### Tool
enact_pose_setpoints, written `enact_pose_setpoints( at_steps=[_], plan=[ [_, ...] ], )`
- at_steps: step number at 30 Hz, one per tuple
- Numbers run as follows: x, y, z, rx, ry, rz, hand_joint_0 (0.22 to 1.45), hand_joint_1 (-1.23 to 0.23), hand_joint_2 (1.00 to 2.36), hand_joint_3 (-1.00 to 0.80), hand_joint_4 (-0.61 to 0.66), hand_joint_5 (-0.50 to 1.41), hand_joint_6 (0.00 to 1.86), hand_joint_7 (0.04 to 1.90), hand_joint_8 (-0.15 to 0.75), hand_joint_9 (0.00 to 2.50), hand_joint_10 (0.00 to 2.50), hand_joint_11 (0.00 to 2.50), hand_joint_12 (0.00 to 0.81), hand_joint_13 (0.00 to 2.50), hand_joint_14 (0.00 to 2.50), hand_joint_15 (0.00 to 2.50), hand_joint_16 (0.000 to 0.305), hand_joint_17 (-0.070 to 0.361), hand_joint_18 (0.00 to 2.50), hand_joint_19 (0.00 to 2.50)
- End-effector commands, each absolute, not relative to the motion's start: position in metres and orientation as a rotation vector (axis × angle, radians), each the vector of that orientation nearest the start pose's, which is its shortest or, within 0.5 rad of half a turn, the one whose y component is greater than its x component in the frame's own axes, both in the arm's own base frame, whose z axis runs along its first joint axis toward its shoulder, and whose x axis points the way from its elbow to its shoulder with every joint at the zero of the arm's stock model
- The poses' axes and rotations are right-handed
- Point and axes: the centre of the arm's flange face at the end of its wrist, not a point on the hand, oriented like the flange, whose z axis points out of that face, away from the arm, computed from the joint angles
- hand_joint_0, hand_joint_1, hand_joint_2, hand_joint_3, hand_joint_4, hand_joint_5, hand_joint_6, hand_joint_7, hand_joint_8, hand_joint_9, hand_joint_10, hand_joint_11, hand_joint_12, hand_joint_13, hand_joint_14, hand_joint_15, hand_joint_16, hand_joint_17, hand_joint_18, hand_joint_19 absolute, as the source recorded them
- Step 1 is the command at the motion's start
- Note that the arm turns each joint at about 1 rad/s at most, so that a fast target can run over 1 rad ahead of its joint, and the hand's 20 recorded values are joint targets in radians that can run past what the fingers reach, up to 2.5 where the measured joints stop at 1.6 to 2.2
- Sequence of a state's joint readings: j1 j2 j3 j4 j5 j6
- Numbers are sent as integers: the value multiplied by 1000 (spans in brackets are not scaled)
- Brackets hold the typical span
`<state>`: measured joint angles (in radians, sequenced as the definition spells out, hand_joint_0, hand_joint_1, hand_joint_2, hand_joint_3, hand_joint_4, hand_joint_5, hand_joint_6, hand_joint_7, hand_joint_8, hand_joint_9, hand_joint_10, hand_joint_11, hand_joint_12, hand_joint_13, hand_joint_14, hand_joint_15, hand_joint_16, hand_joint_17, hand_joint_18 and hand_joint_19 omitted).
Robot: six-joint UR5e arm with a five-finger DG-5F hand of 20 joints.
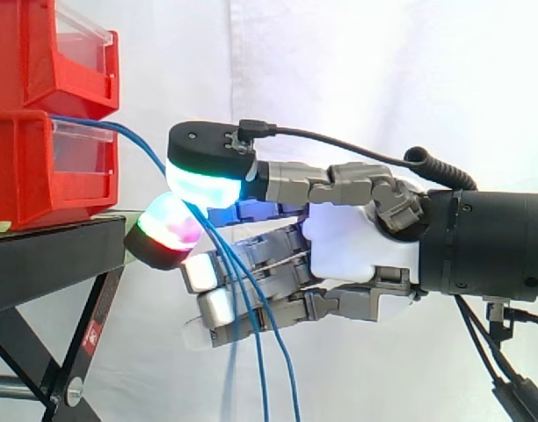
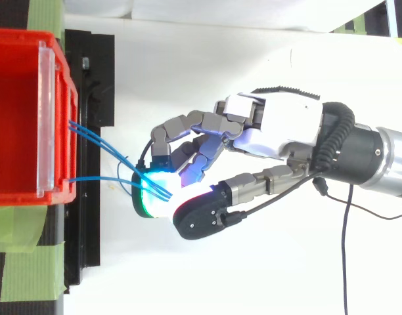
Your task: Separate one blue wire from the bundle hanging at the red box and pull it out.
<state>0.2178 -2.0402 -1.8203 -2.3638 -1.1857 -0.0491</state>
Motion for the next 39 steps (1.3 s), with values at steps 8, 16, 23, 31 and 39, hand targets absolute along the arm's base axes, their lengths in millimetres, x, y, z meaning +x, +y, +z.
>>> enact_pose_setpoints(
  at_steps=[8, 16, 23, 31, 39],
  plan=[
    [608, -40, 189, 1225, 1065, 1084, 658, -726, 1028, -120, 130, -179, 758, 1175, 370, 1135, 22, 798, 314, 1396, 11, 1582, 51, 115, 642, 678],
    [611, -39, 193, 1212, 1066, 1085, 661, -726, 1027, -129, 128, -180, 759, 1168, 366, 1130, 21, 795, 308, 1437, 3, 1705, 51, 115, 672, 738],
    [615, -36, 205, 1184, 1129, 1072, 662, -725, 1027, -134, 125, -181, 760, 1158, 365, 1131, 22, 830, 301, 1442, 62, 1713, 50, 114, 721, 809],
    [601, -37, 226, 1120, 1243, 944, 662, -725, 1028, -132, 120, -181, 758, 1169, 353, 1178, 21, 1017, 317, 1412, 154, 1725, 50, 112, 745, 855],
    [601, -37, 226, 1115, 1246, 938, 669, -729, 1026, -156, 96, -181, 756, 1154, 340, 1143, 22, 1064, 309, 1373, 315, 1646, 50, 112, 745, 852]
  ],
)
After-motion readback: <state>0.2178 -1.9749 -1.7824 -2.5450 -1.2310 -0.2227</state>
